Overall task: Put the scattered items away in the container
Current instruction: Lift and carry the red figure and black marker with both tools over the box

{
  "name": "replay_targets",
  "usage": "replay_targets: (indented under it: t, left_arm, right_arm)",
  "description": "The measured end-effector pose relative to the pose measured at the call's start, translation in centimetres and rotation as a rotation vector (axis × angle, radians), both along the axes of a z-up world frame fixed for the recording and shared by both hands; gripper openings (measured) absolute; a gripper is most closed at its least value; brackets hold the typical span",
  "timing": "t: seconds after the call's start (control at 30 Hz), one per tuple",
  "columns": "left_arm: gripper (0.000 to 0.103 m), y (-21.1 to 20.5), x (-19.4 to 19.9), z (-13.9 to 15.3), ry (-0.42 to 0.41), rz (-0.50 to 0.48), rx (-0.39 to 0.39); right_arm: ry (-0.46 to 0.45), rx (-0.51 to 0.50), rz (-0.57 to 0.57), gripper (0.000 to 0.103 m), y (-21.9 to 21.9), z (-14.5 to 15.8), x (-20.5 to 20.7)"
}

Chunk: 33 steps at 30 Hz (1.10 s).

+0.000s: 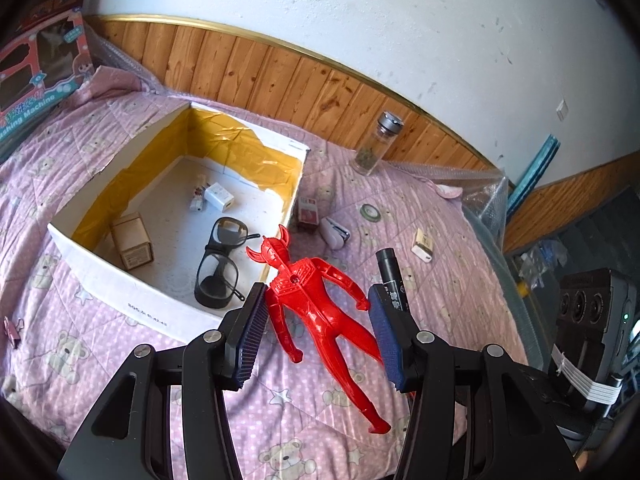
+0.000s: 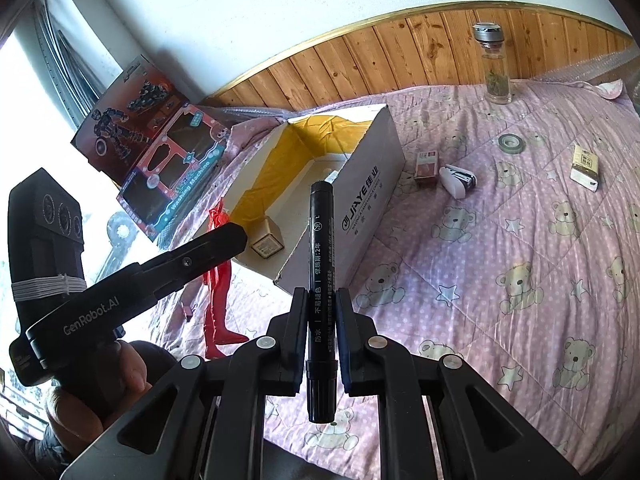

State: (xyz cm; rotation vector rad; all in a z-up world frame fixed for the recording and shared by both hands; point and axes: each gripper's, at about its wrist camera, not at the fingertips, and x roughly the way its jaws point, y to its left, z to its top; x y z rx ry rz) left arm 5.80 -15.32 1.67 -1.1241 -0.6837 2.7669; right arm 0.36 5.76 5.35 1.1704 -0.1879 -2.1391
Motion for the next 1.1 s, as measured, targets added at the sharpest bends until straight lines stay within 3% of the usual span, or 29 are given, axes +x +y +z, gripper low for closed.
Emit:
replay_targets:
  t: [0.6,1.1]
  left_arm:
    - [0.053,-5.0,0.2,1.0,0.030,0.058,0.033]
    - [0.053,-7.6,-1.1,0.9,0.005,0.087,-0.006]
  right_arm:
    - [0.045,0.002,0.049,0.015,-4.5,2.5,-0.1]
    - [0.066,0.015,0.091,0.015,-8.1,3.6,-0.7]
